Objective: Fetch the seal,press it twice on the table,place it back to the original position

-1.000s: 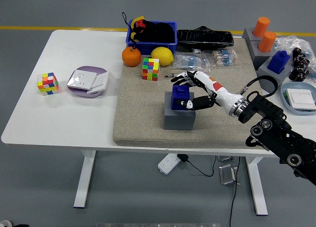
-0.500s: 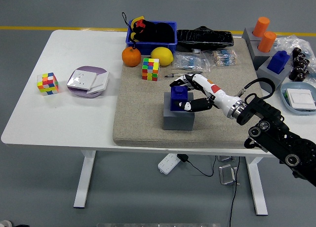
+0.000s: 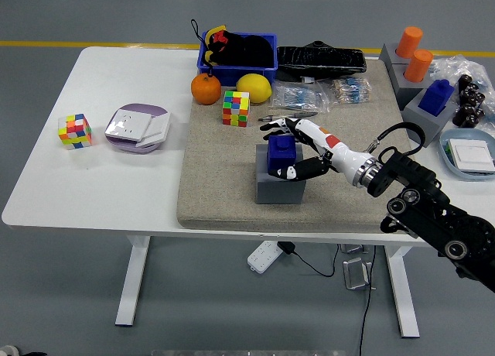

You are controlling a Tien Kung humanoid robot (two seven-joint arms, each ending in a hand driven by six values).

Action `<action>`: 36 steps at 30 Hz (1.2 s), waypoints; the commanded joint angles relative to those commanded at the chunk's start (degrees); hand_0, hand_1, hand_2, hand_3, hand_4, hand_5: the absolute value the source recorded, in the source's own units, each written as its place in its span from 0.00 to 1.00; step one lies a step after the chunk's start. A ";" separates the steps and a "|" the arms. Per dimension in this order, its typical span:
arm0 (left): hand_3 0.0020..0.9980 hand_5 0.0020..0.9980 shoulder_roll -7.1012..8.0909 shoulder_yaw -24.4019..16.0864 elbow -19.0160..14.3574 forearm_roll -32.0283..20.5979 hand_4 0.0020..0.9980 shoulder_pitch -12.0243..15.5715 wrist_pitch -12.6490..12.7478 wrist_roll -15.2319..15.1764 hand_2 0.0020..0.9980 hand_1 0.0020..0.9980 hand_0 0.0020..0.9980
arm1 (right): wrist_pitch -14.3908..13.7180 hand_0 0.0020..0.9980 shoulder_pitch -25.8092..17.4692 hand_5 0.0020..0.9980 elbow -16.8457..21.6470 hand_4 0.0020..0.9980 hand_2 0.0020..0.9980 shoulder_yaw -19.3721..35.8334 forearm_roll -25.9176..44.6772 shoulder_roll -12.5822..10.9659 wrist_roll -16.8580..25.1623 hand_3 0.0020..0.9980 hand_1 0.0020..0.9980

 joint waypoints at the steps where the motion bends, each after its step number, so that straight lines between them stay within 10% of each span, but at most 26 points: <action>1: 0.76 0.44 -0.01 0.00 0.00 -0.01 0.62 0.01 0.00 0.00 0.74 0.74 0.79 | -0.02 0.78 0.02 0.00 -0.02 0.99 0.78 -0.06 -0.01 0.01 0.00 0.82 0.75; 36: 0.76 0.44 -0.17 0.00 0.03 -0.06 0.62 0.14 -0.03 0.02 0.74 0.74 0.79 | -3.52 0.69 -0.32 0.00 -1.07 0.88 0.69 -0.48 -0.20 -0.12 1.00 0.73 0.64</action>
